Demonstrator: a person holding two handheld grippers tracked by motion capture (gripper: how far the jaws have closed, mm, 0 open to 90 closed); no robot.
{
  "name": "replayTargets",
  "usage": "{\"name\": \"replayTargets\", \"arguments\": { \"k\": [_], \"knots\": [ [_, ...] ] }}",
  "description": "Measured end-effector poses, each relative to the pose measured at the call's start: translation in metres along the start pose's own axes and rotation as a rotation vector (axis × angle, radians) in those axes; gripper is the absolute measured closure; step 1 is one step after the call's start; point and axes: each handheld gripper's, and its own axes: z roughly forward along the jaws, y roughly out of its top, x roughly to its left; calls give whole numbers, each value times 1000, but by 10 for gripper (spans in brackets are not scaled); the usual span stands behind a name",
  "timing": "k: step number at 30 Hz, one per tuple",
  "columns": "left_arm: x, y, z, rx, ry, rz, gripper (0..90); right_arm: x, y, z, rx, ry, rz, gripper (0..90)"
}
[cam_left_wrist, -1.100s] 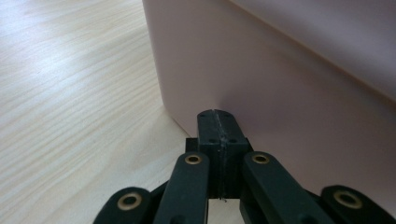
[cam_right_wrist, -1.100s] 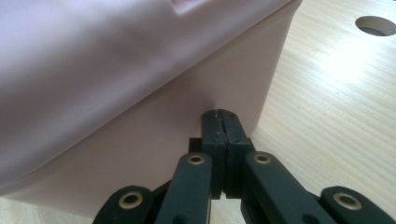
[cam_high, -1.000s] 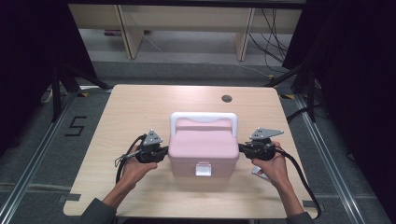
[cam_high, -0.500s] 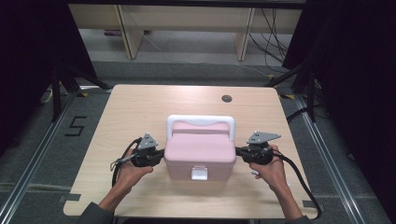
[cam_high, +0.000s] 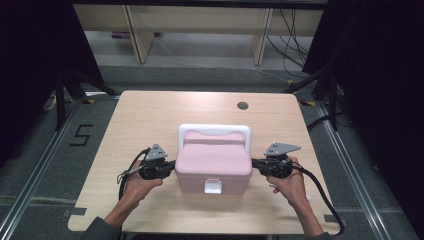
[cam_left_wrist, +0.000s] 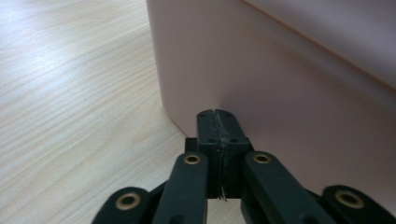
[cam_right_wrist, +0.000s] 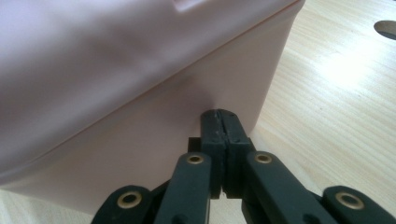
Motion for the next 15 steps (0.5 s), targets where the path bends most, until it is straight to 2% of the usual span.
{"name": "replayTargets", "arguments": {
  "k": [2, 4, 5, 7, 8, 9, 10, 11, 12, 14, 15],
  "knots": [
    [3, 0, 1, 18, 31, 29, 810, -3, 0, 0, -12, -15, 0, 802],
    [7, -1, 0, 18, 33, 21, 808, -2, -2, -1, 2, -17, 41, 791],
    [8, -1, -1, 16, 38, 10, 801, -5, -2, -3, 6, -47, -2, 776],
    [13, -1, -4, 20, 32, 3, 775, -5, -5, -7, 2, -62, 28, 760],
    [16, 0, -6, 20, 37, 6, 767, -6, -7, -9, 4, -68, 26, 753],
    [18, 0, -7, 16, 27, -7, 754, -8, -8, -12, 12, -81, 24, 739],
    [19, 1, -8, 14, 29, -12, 740, -7, -9, -15, 22, -85, 45, 730],
    [21, 2, -10, 25, 17, -4, 728, -9, -11, -16, 11, -92, 29, 720],
    [22, 2, -11, 25, 8, -9, 712, -7, -12, -18, 14, -83, 66, 703],
    [23, 4, -13, 46, -6, -3, 680, -8, -15, -19, 10, -94, 42, 665],
    [24, 6, -14, 48, -8, -4, 669, -6, -16, -19, 26, -83, 67, 652]
  ]
}}
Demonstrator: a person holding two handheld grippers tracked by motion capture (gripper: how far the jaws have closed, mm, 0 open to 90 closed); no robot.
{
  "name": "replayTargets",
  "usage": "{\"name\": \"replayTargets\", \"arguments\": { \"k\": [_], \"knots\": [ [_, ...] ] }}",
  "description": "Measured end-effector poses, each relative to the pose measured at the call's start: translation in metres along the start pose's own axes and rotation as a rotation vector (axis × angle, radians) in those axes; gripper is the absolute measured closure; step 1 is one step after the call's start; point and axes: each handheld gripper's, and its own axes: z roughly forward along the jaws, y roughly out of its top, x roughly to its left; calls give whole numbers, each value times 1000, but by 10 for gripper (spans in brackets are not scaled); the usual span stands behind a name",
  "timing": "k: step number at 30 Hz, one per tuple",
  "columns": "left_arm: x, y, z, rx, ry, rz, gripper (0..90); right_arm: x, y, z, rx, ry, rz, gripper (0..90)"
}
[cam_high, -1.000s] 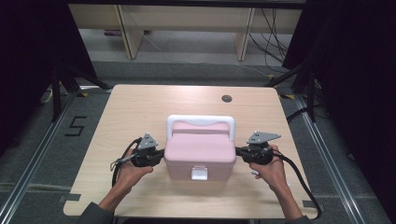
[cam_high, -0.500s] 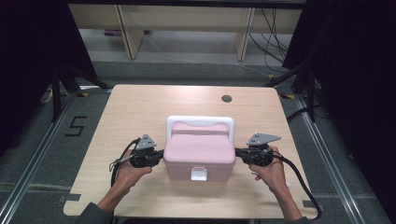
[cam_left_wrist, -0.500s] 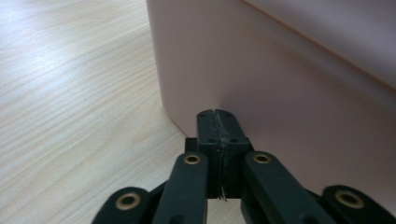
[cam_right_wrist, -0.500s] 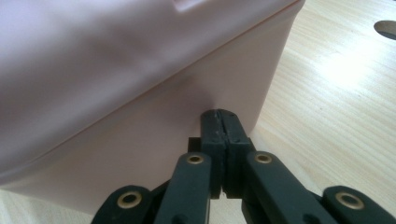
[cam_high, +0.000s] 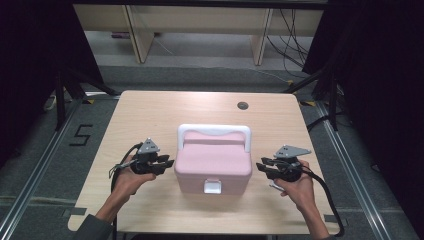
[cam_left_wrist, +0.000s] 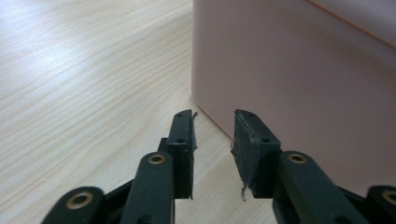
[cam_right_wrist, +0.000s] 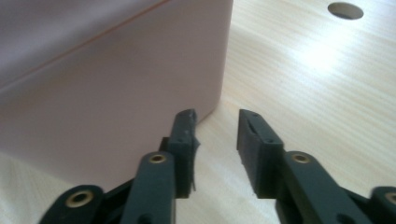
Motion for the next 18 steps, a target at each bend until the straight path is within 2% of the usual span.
{"name": "replayTargets", "arguments": {
  "k": [1, 2, 3, 4, 5, 6, 7, 9, 10, 12, 14, 15, 16, 17, 18],
  "knots": [
    [1, 1, -1, 5, -9, -3, 650, -1, -1, 0, -10, -9, -24, 636],
    [1, 3, -1, 10, -17, -3, 626, 1, -2, -1, 3, -7, -5, 618],
    [2, 5, -4, 31, -25, 13, 604, 1, -3, -1, 0, -16, -21, 598],
    [3, 7, -5, 34, -23, 14, 586, 3, -4, -2, 23, -21, -21, 570],
    [4, 10, -8, 49, -22, 25, 571, 3, -6, -1, 11, -35, -27, 553],
    [6, 12, -10, 55, -15, 30, 545, 6, -7, -4, 37, -42, -14, 540],
    [8, 14, -12, 51, -7, 30, 531, 5, -7, -4, 31, -57, -52, 532],
    [11, 18, -15, 50, 0, 34, 511, 7, -9, -4, 36, -50, -76, 498],
    [13, 20, -17, 57, -2, 36, 496, 12, -10, -5, 52, -46, -37, 473],
    [15, 23, -21, 64, -16, 35, 476, 11, -10, -3, 56, -43, -75, 448],
    [17, 25, -24, 62, -25, 25, 453, 18, -12, -2, 96, -45, -10, 427],
    [18, 26, -25, 61, -26, 12, 444, 15, -12, 0, 78, -42, -61, 424],
    [18, 27, -26, 59, -28, -1, 425, 18, -13, -1, 95, -48, -23, 417],
    [19, 29, -28, 80, -47, 3, 410, 17, -13, -2, 105, -50, -52, 409],
    [19, 30, -28, 71, -49, 1, 402, 18, -14, -2, 107, -46, -40, 408]
  ]
}}
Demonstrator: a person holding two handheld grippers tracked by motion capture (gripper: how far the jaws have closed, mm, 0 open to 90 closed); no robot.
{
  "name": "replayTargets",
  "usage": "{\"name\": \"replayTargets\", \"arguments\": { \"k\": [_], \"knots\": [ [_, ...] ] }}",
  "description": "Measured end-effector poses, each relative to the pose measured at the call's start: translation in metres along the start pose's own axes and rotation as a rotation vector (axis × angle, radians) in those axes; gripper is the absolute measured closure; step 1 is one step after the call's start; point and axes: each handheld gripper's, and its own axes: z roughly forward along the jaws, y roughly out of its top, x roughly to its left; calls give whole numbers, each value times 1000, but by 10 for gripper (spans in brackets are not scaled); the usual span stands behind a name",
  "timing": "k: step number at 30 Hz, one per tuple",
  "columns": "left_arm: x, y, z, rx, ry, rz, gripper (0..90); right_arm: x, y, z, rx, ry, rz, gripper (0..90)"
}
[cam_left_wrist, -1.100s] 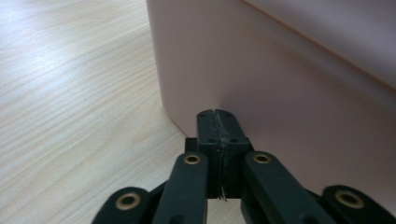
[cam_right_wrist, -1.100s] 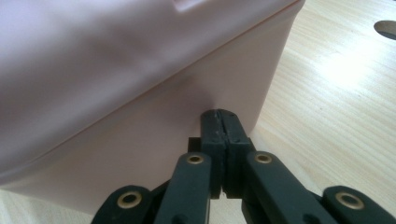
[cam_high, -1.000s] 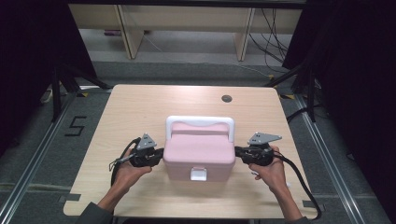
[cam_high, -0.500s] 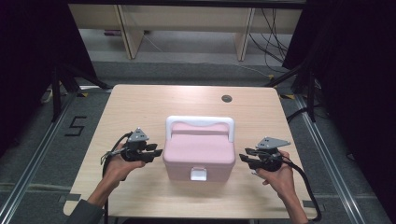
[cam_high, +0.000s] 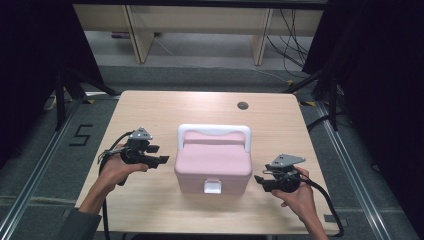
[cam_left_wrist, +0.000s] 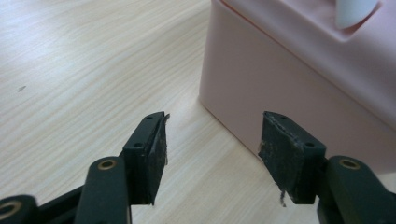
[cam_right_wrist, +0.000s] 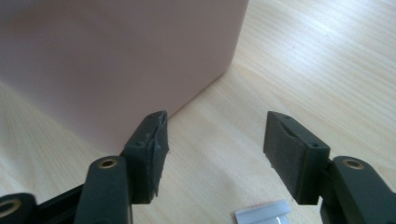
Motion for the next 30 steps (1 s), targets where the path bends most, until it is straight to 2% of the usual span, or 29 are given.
{"name": "replayTargets", "arguments": {
  "k": [1, 3, 5, 6, 7, 10, 11, 13, 15, 16, 17, 19, 21, 22, 28, 30],
  "knots": [
    [1, 2, -2, 11, -12, 1, 396, -1, 0, 0, -3, -2, -4, 408],
    [2, 7, -5, 8, -7, 4, 384, 1, -2, -4, -6, -7, 0, 408],
    [2, 12, -9, 20, -7, 14, 378, 1, -5, -5, -27, 1, 20, 394],
    [3, 15, -11, 25, -7, 20, 376, -1, -7, -5, -44, 1, 5, 389],
    [3, 18, -13, 26, -5, 27, 372, 1, -9, -7, -45, 28, 64, 390],
    [5, 29, -19, 35, -31, 38, 359, -3, -17, -7, -90, 66, 103, 385],
    [5, 31, -20, 32, -30, 41, 357, -4, -19, -8, -89, 49, 81, 385],
    [4, 38, -24, 32, -22, 58, 350, -4, -22, -9, -91, 52, 94, 385],
    [4, 45, -28, 40, -37, 76, 347, -4, -24, -8, -98, 48, 80, 381],
    [4, 48, -29, 40, -35, 81, 345, -4, -25, -8, -100, 57, 89, 377],
    [3, 52, -31, 39, -34, 87, 343, -5, -26, -9, -102, 46, 70, 377],
    [3, 59, -34, 48, -42, 103, 343, -4, -28, -9, -94, 49, 103, 374],
    [1, 66, -36, 56, -45, 117, 343, -4, -28, -9, -98, 53, 99, 373],
    [0, 70, -37, 70, -55, 130, 343, -6, -29, -9, -102, 45, 79, 373],
    [-10, 91, -38, 129, -84, 193, 359, -6, -30, -9, -100, 44, 74, 374],
    [-13, 99, -36, 148, -87, 206, 366, -4, -30, -9, -94, 52, 100, 374]
  ]
}}
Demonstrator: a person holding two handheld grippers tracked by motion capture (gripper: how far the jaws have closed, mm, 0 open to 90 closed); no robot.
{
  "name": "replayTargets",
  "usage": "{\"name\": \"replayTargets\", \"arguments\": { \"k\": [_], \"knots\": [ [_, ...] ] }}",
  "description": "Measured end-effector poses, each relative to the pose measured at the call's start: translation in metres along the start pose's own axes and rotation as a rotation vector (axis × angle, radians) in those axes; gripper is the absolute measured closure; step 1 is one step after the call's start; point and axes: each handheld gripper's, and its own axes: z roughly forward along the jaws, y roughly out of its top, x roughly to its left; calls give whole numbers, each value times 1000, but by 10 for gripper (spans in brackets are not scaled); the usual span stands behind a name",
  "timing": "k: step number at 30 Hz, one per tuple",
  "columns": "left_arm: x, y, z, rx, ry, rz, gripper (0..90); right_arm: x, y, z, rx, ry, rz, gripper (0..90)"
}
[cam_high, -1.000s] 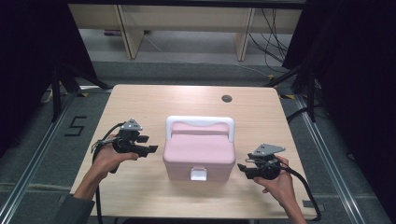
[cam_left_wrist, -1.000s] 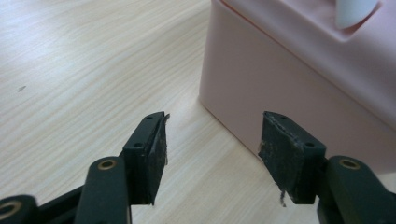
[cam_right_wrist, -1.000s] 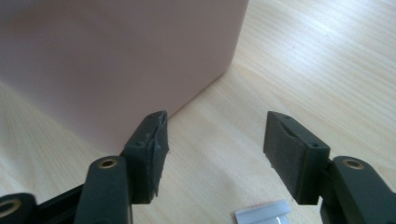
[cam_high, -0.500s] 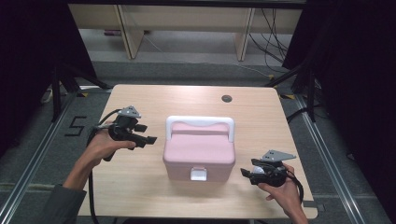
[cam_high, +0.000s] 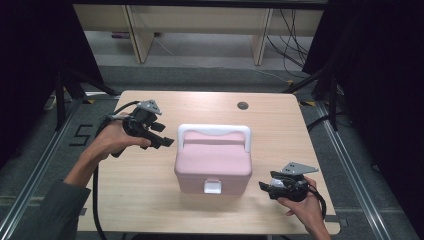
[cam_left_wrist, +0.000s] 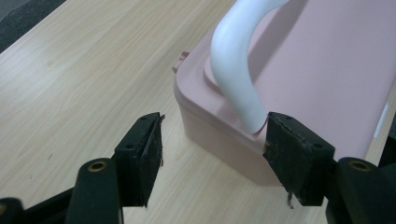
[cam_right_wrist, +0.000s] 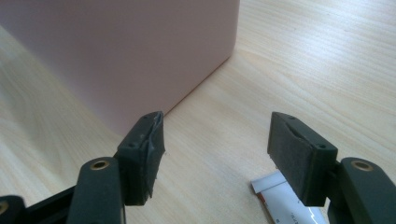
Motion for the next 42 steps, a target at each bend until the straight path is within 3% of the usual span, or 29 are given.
{"name": "replayTargets", "arguments": {
  "k": [4, 9, 14, 19, 20, 27, 33, 34, 41, 42],
  "knots": [
    [-2, 17, 0, 49, -4, 44, 371, 0, 0, 0, -1, 0, -4, 374],
    [-12, 34, 6, 52, -21, 67, 389, -1, -1, 1, 3, -1, 0, 373],
    [-19, 46, 10, 93, -26, 127, 374, -1, -1, 1, 0, 3, -3, 374],
    [-18, 53, 16, 114, -12, 128, 369, -2, -2, 2, -2, 13, 1, 374],
    [-17, 55, 17, 117, -9, 130, 364, -4, -2, 2, -4, 4, -22, 374],
    [-10, 66, 26, 139, -21, 126, 373, -4, -2, 2, -2, -2, -23, 374],
    [-10, 73, 31, 161, -47, 157, 399, -3, -2, 2, 6, 6, -5, 374],
    [-10, 74, 31, 165, -43, 158, 402, -5, -2, 2, 5, 0, -23, 374],
    [-9, 80, 40, 195, -48, 183, 432, -6, -3, 3, 3, 3, -23, 374],
    [-9, 81, 40, 205, -49, 193, 443, -4, -4, 3, 9, 10, 3, 374]
  ]
}}
